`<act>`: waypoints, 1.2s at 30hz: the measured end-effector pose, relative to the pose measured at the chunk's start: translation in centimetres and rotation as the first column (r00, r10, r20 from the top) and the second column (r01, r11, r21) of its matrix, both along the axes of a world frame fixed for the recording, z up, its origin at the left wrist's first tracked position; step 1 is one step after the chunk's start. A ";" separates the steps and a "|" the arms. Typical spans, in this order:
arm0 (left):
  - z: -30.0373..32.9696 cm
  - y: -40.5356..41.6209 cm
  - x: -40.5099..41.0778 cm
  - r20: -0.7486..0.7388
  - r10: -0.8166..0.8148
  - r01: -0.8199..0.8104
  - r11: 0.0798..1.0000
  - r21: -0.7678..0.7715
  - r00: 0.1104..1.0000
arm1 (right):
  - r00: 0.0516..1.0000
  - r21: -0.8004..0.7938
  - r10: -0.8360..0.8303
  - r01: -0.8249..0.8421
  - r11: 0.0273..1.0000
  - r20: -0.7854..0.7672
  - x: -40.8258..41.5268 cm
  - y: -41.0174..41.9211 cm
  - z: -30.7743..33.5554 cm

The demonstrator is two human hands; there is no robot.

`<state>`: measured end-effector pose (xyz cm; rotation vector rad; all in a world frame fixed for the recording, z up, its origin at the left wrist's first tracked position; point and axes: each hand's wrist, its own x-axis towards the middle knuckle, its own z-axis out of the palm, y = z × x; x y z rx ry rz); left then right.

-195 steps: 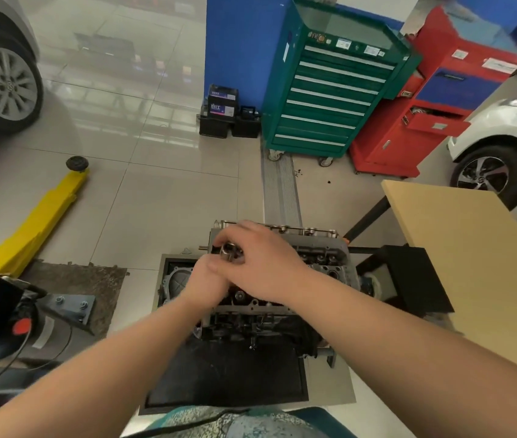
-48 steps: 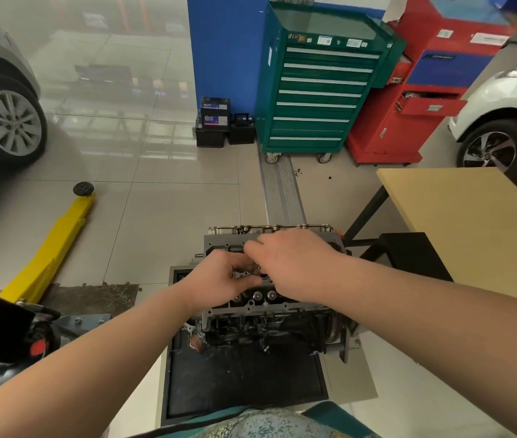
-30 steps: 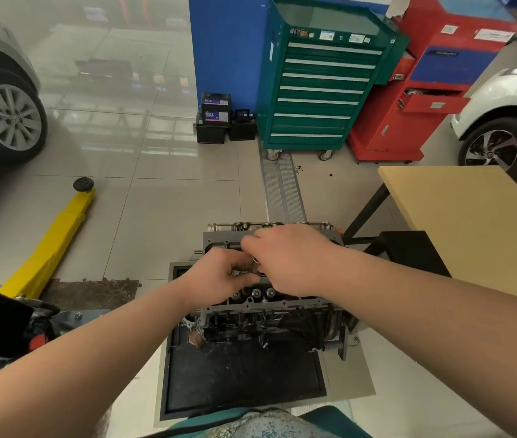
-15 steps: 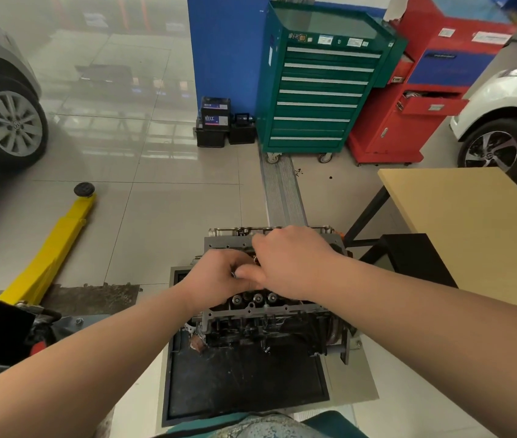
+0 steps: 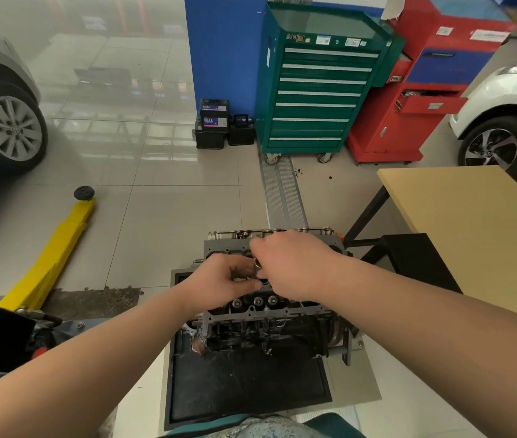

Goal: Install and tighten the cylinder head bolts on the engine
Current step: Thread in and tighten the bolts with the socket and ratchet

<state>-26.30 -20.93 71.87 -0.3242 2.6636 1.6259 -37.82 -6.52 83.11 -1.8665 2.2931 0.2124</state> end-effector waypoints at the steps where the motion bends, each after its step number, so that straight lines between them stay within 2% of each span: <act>1: 0.1 0.1 0.1 -0.014 -0.008 0.008 1.000 -0.006 1.000 | 0.998 -0.023 -0.041 0.040 0.999 -0.053 0.1 0.0 0.0; 3: 0.2 0.4 0.2 -0.051 0.010 -0.013 0.999 -0.045 0.999 | 0.990 -0.079 -0.065 0.055 0.995 -0.126 0.2 0.0 -0.2; 5: 0.3 0.5 -0.1 -0.060 0.028 -0.033 0.997 -0.074 0.998 | 0.999 -0.103 -0.028 0.023 0.994 -0.043 0.2 0.3 -0.2; 7: 0.1 0.2 -0.3 0.007 0.003 -0.003 0.997 -0.074 1.000 | 0.998 -0.054 0.045 -0.042 0.998 0.045 -0.1 0.5 -0.1; 10: 0.7 0.3 -0.4 -0.004 -0.065 0.065 0.996 -0.061 0.998 | 0.999 -0.079 -0.027 0.025 0.997 -0.024 0.2 0.4 -0.3; 13: 0.9 0.7 -0.4 -0.073 -0.031 0.025 0.997 -0.077 0.997 | 0.992 -0.114 -0.074 0.062 0.991 -0.100 0.7 0.3 -0.7; 15: 0.6 0.5 -0.6 -0.038 0.020 -0.024 0.995 -0.098 0.999 | 1.000 -0.104 -0.005 0.005 0.995 0.003 0.6 0.7 -0.5; 17: 0.2 0.0 -0.8 0.033 -0.003 0.006 0.995 -0.099 0.999 | 0.997 -0.070 0.055 -0.052 0.996 0.051 0.3 0.9 -0.2; 20: 0.5 0.1 -0.5 -0.003 -0.085 0.085 0.994 -0.069 0.996 | 0.997 -0.094 -0.024 0.018 0.995 -0.067 0.4 0.5 -0.4; 22: 0.7 0.4 -0.3 -0.039 -0.046 0.044 0.998 -0.051 0.998 | 0.986 -0.097 -0.068 0.054 0.994 -0.150 0.7 0.1 -0.5; 23: 0.6 0.3 -0.3 -0.042 -0.007 0.004 0.997 -0.074 0.999 | 0.987 -0.110 -0.067 0.051 0.993 -0.145 0.7 0.2 -0.5; 25: 0.3 -0.1 -0.5 -0.019 0.056 -0.058 0.994 -0.093 0.998 | 0.999 -0.123 -0.019 0.015 0.992 -0.035 0.4 0.4 -0.2; 27: 0.0 -0.7 -0.6 0.019 0.043 -0.042 0.996 -0.075 0.999 | 0.998 -0.078 0.040 -0.037 0.996 0.046 0.1 0.5 0.2; 31: 0.3 -0.2 -0.6 -0.015 -0.032 0.031 0.998 -0.058 0.999 | 0.997 -0.096 -0.042 0.035 0.995 -0.071 0.5 0.0 0.1; 33: 0.3 -0.1 -0.7 -0.051 -0.029 0.023 0.993 -0.120 0.998 | 0.993 -0.103 -0.047 0.036 0.994 -0.106 0.7 -0.3 0.0; 36: 0.6 -0.9 -0.6 -0.024 -0.071 0.065 0.979 -0.193 0.997 | 1.000 -0.031 0.031 -0.031 0.999 0.002 0.3 0.1 0.3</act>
